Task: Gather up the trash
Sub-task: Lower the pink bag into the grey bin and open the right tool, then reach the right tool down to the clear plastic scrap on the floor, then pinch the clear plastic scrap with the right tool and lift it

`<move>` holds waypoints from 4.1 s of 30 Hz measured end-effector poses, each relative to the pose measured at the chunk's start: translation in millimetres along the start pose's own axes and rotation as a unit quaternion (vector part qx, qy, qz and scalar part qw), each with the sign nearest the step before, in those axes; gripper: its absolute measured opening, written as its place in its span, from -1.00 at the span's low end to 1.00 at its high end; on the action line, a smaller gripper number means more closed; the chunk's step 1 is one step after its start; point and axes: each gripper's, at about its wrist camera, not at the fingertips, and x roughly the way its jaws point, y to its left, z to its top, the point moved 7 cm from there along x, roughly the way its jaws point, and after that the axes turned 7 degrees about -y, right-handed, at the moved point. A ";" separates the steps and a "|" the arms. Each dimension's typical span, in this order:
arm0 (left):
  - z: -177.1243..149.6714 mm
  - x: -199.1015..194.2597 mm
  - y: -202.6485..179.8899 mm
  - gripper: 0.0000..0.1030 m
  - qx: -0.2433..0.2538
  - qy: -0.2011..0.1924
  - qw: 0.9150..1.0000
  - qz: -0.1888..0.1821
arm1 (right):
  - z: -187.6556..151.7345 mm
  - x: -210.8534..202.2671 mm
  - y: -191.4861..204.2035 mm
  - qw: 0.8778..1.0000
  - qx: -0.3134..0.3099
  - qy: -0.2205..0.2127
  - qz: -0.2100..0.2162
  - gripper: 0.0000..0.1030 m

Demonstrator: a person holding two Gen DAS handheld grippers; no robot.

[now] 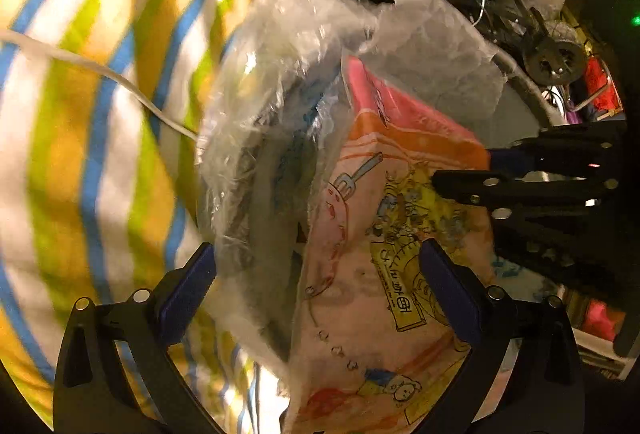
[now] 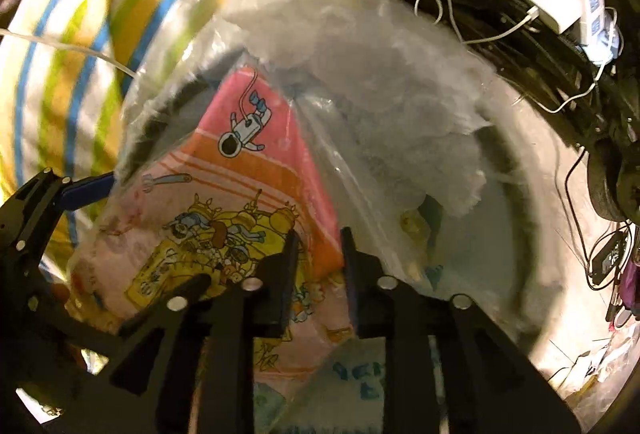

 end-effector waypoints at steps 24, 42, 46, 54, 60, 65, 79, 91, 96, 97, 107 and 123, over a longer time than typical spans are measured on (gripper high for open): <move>131.8 -145.0 -51.7 0.89 0.062 -0.105 0.992 -0.027 | 54.6 -190.2 -74.9 0.968 0.167 -0.173 -0.067 0.73; 216.1 -20.0 -105.6 0.89 0.192 -0.090 0.977 -0.021 | 61.6 -114.7 -180.4 0.965 0.202 -0.148 -0.082 0.73; 229.2 13.4 -116.1 0.89 0.232 -0.084 0.969 -0.029 | 63.4 -77.4 -196.3 0.967 0.202 -0.136 -0.079 0.73; 240.7 100.9 -133.7 0.89 0.349 -0.048 0.935 -0.047 | 63.4 7.9 -225.0 0.972 0.194 -0.117 -0.066 0.73; 229.0 156.3 -139.0 0.89 0.419 -0.019 0.906 -0.062 | 62.5 65.0 -224.8 0.977 0.181 -0.111 -0.030 0.73; 212.9 197.8 -136.3 0.89 0.441 0.006 0.894 -0.070 | 56.4 115.9 -222.9 0.981 0.169 -0.094 -0.018 0.73; 188.0 275.3 -124.6 0.89 0.429 0.026 0.898 -0.090 | 51.6 207.9 -212.5 0.983 0.157 -0.091 -0.003 0.73; 194.0 293.6 -109.2 0.89 0.418 0.020 0.905 -0.076 | 60.7 246.0 -199.8 0.983 0.162 -0.091 0.002 -0.25; 193.9 290.2 -111.6 0.89 0.417 0.017 0.906 -0.075 | 57.5 246.8 -197.3 0.984 0.155 -0.084 0.010 -0.87; 193.8 289.4 -112.2 0.89 0.417 0.017 0.905 -0.076 | 56.3 243.3 -198.6 0.984 0.156 -0.085 0.011 -0.91; 212.0 240.4 -141.7 0.89 0.424 -0.005 0.900 -0.100 | 48.7 163.0 -212.7 0.977 0.178 -0.116 -0.012 -0.92; 261.2 62.7 -180.5 0.89 0.443 -0.070 0.886 -0.119 | 74.6 -51.0 -191.9 0.969 0.168 -0.179 -0.037 -0.92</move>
